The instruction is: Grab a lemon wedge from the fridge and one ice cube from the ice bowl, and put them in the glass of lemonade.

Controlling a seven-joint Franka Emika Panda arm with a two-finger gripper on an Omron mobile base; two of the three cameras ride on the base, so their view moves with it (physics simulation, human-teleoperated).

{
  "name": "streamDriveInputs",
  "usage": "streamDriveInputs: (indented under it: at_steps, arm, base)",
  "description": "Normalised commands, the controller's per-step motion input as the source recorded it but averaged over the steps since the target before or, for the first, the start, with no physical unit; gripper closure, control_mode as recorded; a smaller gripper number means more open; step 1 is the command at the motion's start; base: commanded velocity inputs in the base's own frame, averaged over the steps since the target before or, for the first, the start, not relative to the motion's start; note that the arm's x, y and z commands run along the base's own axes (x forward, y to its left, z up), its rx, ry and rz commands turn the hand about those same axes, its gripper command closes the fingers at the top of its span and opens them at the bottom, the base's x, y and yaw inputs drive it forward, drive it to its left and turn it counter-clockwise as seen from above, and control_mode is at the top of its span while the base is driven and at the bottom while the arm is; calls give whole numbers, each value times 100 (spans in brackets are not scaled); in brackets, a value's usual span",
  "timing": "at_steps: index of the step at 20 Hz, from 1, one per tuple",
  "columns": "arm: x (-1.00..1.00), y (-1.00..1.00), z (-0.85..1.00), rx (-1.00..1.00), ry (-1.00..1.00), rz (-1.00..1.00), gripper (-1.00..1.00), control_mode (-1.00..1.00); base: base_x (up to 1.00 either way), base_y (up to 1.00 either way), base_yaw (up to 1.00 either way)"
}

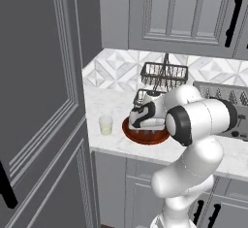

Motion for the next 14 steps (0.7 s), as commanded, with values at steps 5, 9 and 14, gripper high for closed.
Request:
streamDriveInputs:
  at_steps: [5, 9, 14]
  arm:
    - [0, 0, 0, 0, 0, 0, -100, -100]
    - [0, 0, 0, 0, 0, 0, 100, -100]
    - [0, 0, 0, 0, 0, 0, 100, -100]
  base:
    - [0, 0, 0]
    - [0, 0, 0]
    - [0, 0, 0]
